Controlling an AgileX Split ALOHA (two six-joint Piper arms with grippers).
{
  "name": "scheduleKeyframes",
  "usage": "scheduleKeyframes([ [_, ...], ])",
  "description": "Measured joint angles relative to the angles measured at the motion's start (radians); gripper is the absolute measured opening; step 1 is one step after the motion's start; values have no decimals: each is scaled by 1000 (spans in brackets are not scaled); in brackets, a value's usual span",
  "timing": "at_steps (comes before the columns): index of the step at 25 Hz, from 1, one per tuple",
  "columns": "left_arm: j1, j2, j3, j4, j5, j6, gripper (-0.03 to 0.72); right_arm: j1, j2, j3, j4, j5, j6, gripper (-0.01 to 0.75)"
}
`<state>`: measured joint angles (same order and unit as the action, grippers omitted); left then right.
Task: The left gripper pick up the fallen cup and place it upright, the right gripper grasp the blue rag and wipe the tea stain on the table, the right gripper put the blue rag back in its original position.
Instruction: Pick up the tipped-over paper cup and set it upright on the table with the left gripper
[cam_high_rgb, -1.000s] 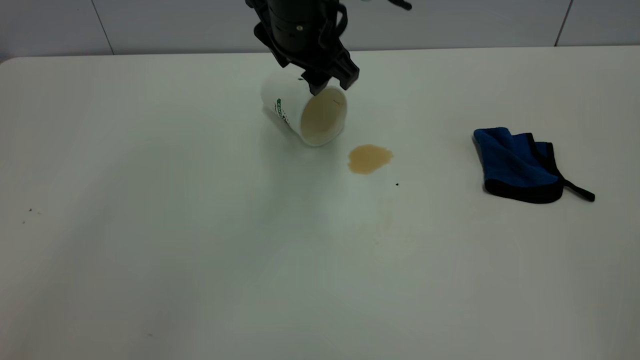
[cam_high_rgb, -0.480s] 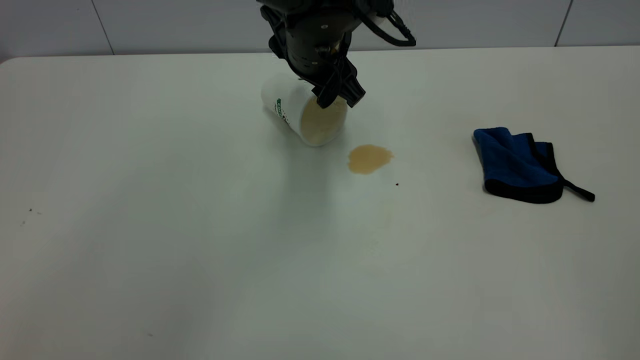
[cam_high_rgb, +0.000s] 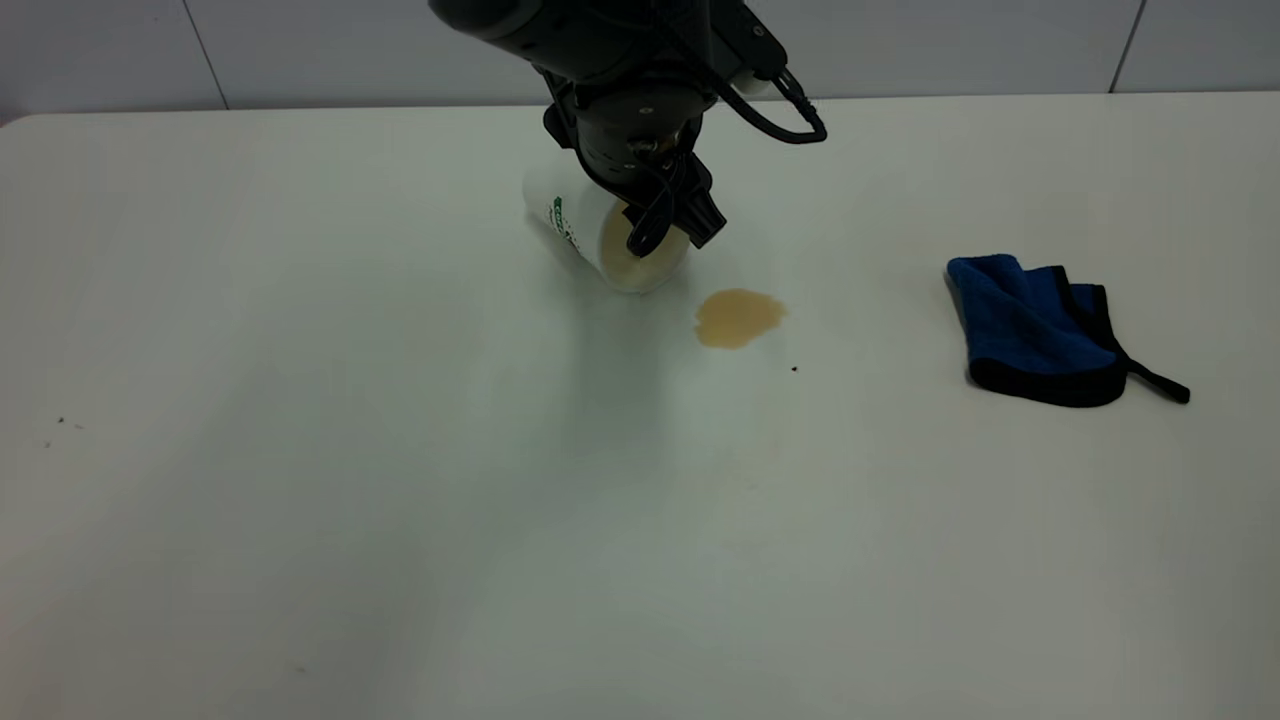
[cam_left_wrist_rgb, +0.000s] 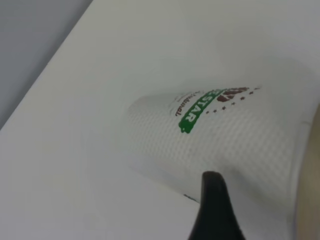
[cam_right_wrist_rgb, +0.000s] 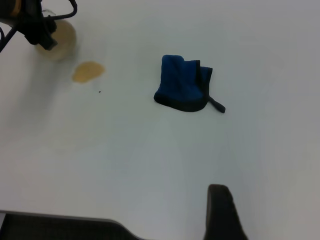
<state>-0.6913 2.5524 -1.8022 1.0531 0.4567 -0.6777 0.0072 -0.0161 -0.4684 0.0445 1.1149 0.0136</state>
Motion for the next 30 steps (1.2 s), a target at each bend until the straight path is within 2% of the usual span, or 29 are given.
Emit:
scheduleKeyframes([
  [6, 0, 52, -5, 104, 0, -44, 564, 0, 0, 0, 0, 0, 0, 511],
  [13, 0, 74, -5, 387, 10, -299, 562, 0, 0, 0, 0, 0, 1, 511],
  [19, 0, 100, -7, 463, 38, -389, 496, 0, 0, 0, 0, 0, 1, 511],
  [22, 0, 113, -7, 473, 55, -392, 412, 0, 0, 0, 0, 0, 1, 511],
  [28, 0, 112, -11, 512, 144, -385, 74, 0, 0, 0, 0, 0, 1, 511],
  [30, 2, 96, -11, 490, 161, -357, 28, 0, 0, 0, 0, 0, 1, 511],
])
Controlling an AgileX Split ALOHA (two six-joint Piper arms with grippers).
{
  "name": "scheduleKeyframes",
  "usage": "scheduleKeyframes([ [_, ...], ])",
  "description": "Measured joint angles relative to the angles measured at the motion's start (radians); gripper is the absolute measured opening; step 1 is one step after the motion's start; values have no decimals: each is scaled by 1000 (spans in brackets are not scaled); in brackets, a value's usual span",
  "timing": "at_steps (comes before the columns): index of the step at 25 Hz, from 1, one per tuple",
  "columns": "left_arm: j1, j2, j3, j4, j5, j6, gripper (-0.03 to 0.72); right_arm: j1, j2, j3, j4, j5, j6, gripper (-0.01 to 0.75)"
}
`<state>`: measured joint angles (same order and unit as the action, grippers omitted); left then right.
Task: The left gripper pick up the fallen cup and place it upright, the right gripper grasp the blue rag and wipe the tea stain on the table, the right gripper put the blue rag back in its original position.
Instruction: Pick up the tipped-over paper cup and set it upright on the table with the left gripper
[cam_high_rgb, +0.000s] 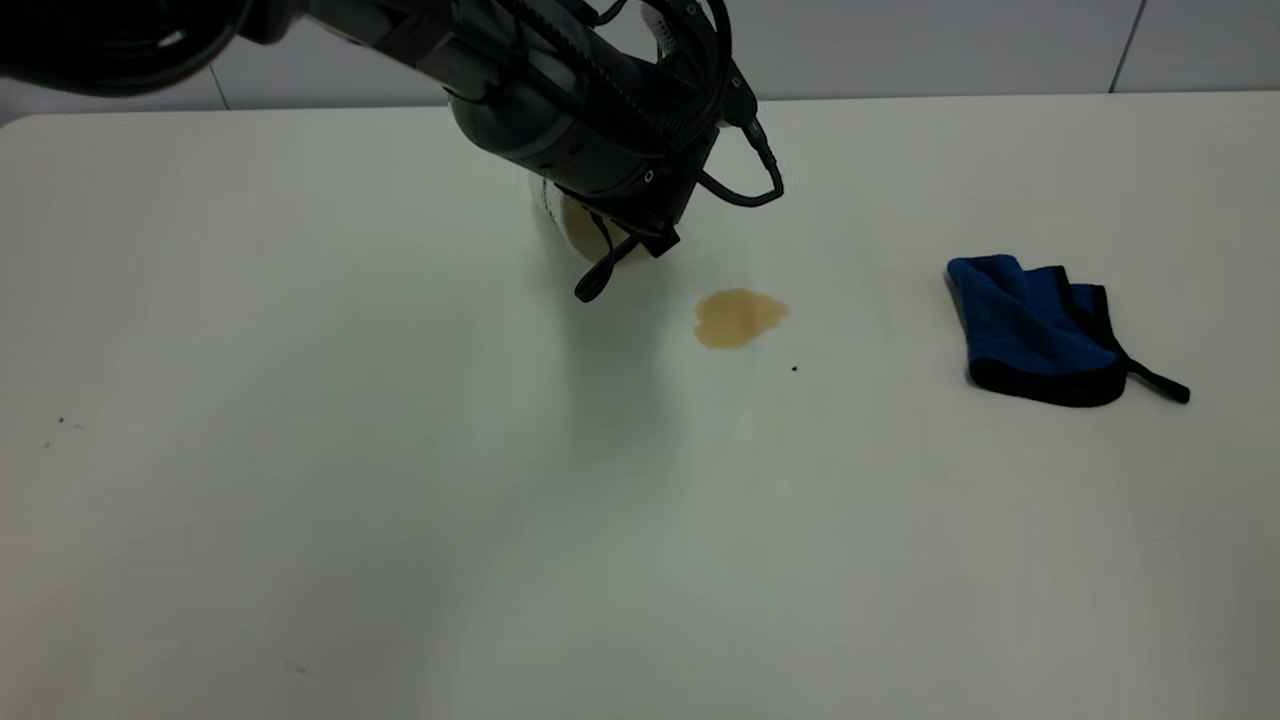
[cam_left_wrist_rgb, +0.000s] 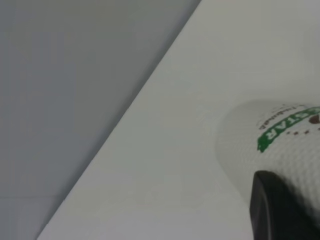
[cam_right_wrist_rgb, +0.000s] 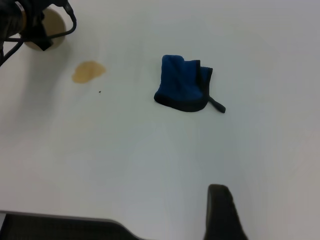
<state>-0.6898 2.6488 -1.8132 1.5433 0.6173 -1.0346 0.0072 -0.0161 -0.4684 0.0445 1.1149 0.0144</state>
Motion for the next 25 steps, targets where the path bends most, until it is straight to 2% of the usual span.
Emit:
scheduleKeyframes([
  [4, 30, -70, 0, -189, -21, 167, 8, 0, 0, 0, 0, 0, 0, 511],
  [7, 88, -154, 0, -449, -68, 355, 8, 0, 0, 0, 0, 0, 1, 511],
  [11, 189, -235, -16, -916, -84, 690, 8, 0, 0, 0, 0, 0, 1, 511],
  [14, 260, -236, -70, -1323, -9, 1035, 8, 0, 0, 0, 0, 0, 1, 511],
  [17, 317, -234, -104, -1656, 40, 1305, 8, 0, 0, 0, 0, 0, 1, 511],
  [20, 349, -234, -113, -1797, 40, 1424, 8, 0, 0, 0, 0, 0, 1, 511],
  [25, 359, -226, -114, -1778, 43, 1444, 8, 0, 0, 0, 0, 0, 1, 511],
])
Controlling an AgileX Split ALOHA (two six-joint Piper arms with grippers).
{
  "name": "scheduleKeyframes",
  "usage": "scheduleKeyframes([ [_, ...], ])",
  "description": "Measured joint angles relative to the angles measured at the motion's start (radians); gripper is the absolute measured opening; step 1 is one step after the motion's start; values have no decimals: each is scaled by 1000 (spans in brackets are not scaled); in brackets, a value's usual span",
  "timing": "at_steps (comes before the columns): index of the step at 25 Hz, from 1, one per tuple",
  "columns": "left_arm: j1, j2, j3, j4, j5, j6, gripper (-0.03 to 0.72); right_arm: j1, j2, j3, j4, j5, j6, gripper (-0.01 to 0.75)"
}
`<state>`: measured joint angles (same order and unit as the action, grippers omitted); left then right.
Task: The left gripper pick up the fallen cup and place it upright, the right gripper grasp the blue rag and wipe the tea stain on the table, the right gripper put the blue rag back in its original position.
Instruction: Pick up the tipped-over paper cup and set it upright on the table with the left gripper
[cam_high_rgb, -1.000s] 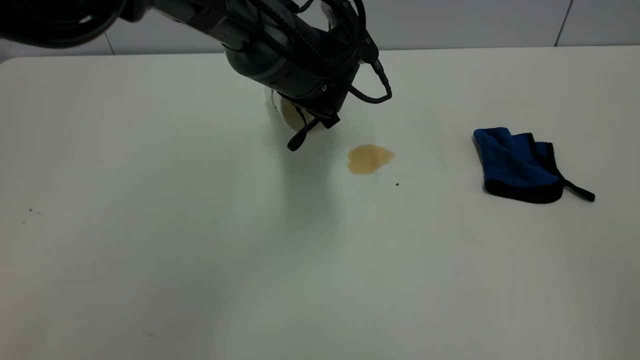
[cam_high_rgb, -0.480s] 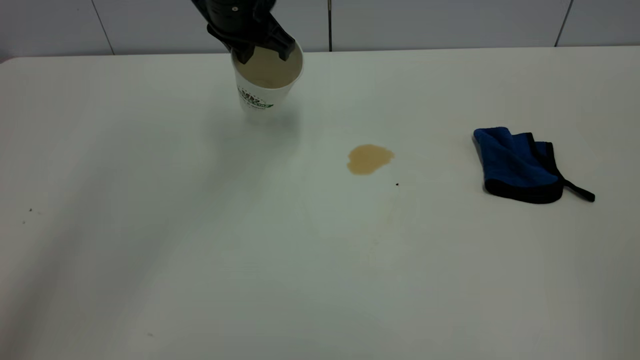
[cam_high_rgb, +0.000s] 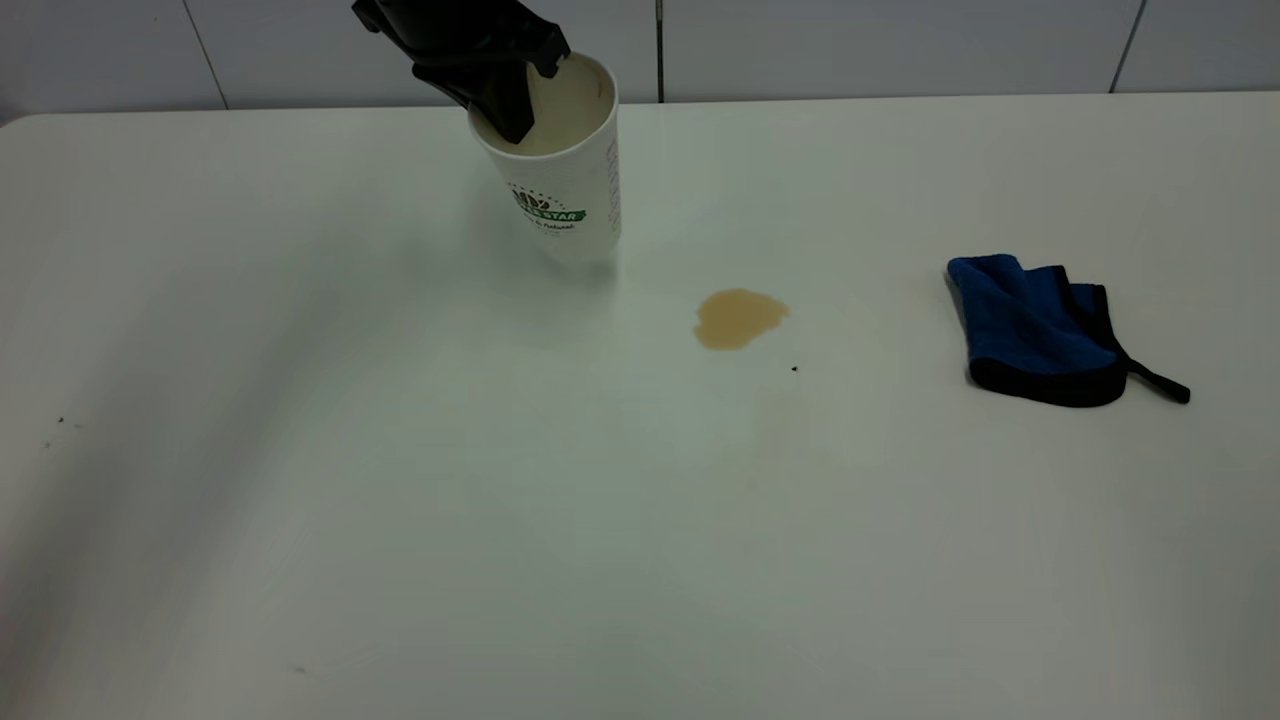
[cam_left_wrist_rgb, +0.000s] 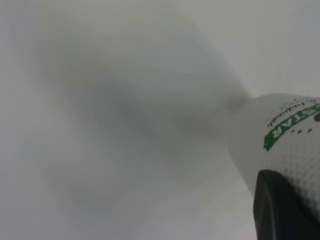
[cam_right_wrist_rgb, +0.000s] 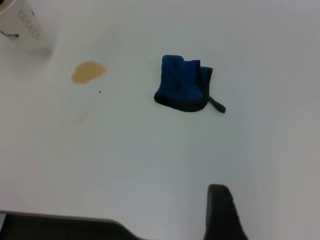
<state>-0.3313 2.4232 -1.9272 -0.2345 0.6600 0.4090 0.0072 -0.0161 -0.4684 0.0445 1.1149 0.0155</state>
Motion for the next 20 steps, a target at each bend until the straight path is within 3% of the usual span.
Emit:
scheduleKeyframes([
  [12, 0, 81, -3, 0, -7, 0, 22, 0, 0, 0, 0, 0, 0, 511],
  [17, 0, 82, -4, -3, -47, 0, 124, 0, 0, 0, 0, 0, 0, 511],
  [20, 0, 82, -4, -3, -54, 0, 244, 0, 0, 0, 0, 0, 0, 511],
])
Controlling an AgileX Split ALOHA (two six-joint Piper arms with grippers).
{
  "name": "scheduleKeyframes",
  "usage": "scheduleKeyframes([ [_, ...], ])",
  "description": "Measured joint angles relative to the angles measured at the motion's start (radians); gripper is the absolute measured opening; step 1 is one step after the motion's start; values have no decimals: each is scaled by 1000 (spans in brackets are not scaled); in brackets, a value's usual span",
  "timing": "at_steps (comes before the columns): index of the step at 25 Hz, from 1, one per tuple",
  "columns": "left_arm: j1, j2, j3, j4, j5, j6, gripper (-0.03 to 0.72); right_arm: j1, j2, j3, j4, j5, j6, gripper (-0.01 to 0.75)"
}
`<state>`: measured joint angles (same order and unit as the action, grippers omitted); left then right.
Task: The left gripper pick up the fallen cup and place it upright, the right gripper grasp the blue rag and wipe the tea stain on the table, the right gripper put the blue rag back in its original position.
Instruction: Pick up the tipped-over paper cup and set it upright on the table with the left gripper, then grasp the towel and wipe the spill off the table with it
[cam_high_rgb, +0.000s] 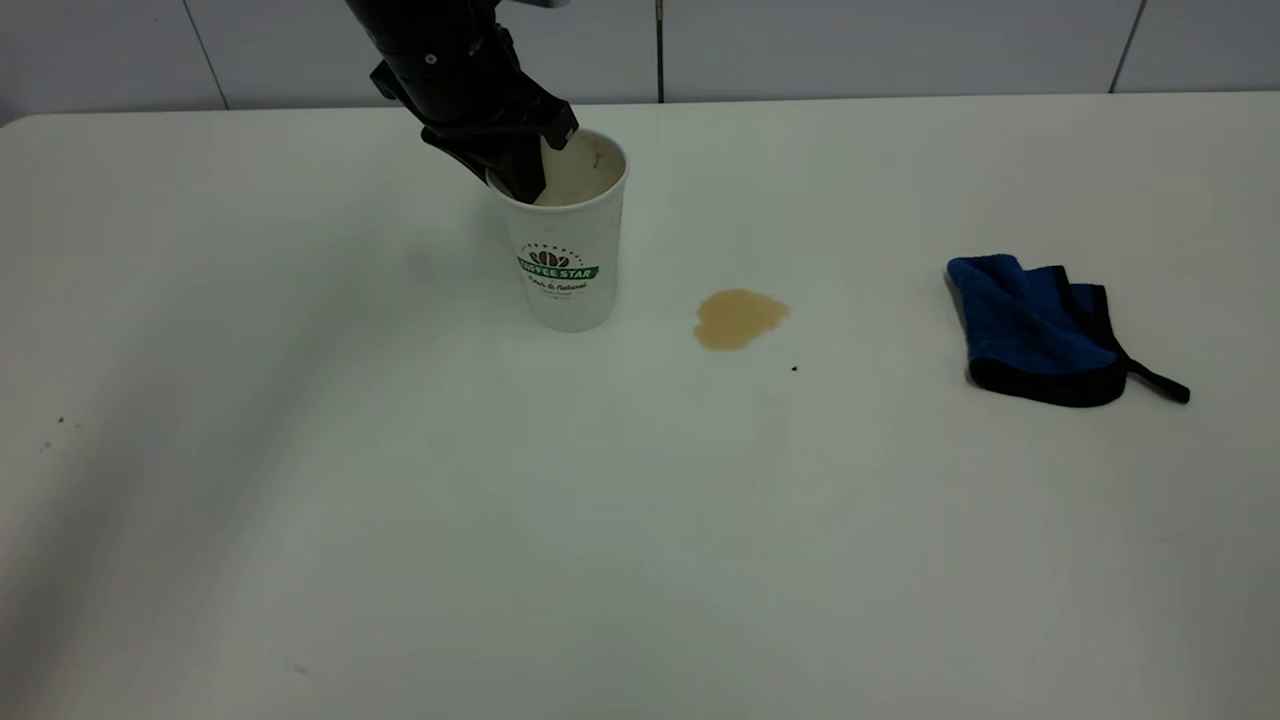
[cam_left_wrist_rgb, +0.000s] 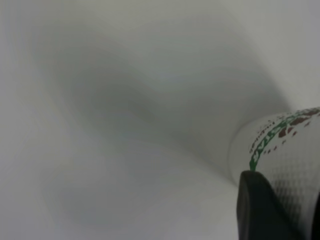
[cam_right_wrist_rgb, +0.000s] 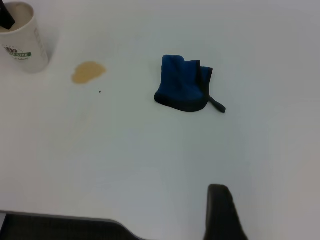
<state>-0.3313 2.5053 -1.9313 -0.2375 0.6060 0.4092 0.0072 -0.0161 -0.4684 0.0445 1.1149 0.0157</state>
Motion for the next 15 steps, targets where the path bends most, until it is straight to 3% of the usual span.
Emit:
scheduleKeyframes([
  [7, 0, 0, -42, 1, 40, 0, 489, 0, 0, 0, 0, 0, 0, 511],
  [15, 0, -14, -304, 1, 331, -7, 537, 0, 0, 0, 0, 0, 0, 511],
])
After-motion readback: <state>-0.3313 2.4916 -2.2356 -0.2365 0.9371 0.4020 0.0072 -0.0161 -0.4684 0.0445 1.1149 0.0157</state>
